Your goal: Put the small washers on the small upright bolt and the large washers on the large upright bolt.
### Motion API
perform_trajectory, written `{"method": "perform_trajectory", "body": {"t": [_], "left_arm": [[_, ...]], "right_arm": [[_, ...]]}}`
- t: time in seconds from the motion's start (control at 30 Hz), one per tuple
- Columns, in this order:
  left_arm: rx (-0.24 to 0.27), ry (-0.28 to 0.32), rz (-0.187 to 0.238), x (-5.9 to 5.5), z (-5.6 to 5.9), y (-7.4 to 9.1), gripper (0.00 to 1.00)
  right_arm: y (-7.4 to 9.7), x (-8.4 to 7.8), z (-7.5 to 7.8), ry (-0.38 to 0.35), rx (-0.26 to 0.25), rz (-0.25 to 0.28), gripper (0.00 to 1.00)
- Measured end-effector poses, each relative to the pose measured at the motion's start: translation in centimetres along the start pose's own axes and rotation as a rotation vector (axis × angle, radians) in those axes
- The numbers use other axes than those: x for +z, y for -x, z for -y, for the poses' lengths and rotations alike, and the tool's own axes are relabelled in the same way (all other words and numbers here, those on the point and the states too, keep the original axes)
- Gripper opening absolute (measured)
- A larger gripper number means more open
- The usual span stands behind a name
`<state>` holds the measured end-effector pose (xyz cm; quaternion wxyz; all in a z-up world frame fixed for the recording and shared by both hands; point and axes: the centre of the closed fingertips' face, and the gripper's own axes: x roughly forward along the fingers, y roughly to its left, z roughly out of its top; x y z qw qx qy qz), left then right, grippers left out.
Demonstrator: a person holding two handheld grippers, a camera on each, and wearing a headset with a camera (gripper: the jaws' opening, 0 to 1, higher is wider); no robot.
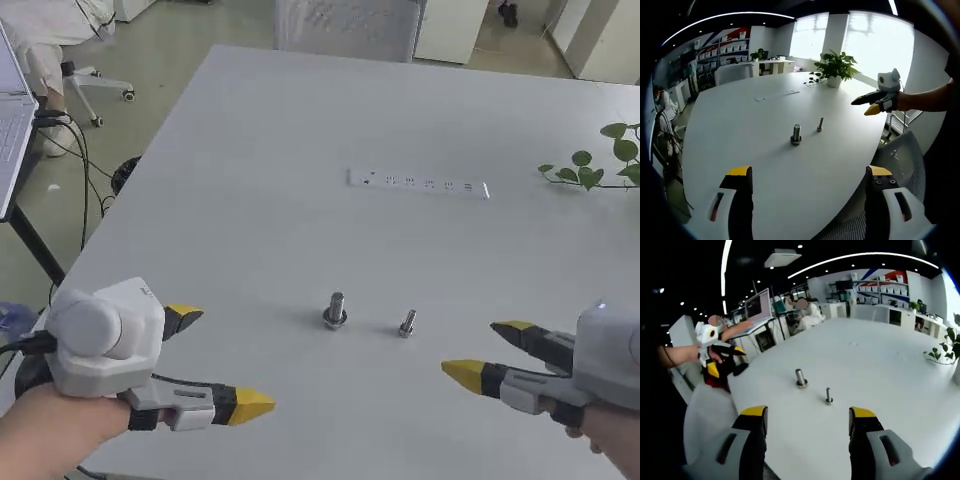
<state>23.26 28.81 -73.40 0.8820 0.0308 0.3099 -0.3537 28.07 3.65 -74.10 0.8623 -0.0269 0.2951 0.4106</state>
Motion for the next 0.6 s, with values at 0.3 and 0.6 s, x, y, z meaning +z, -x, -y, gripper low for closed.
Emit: {"method": "perform_trajectory", "body": {"t": [0.3, 0.6], "left_arm": [[0.019, 0.022, 0.005, -0.8, -0.1, 0.4, 0.95], [0.024, 0.042, 0.010, -1.8, 0.5, 0.6, 0.96]], "right_arm": [[1.3, -2.5, -1.2, -0.050, -0.001, 0.007, 0.73], [2.2, -4.3, -1.7, -0.003, -0.001, -0.027, 0.79]]}}
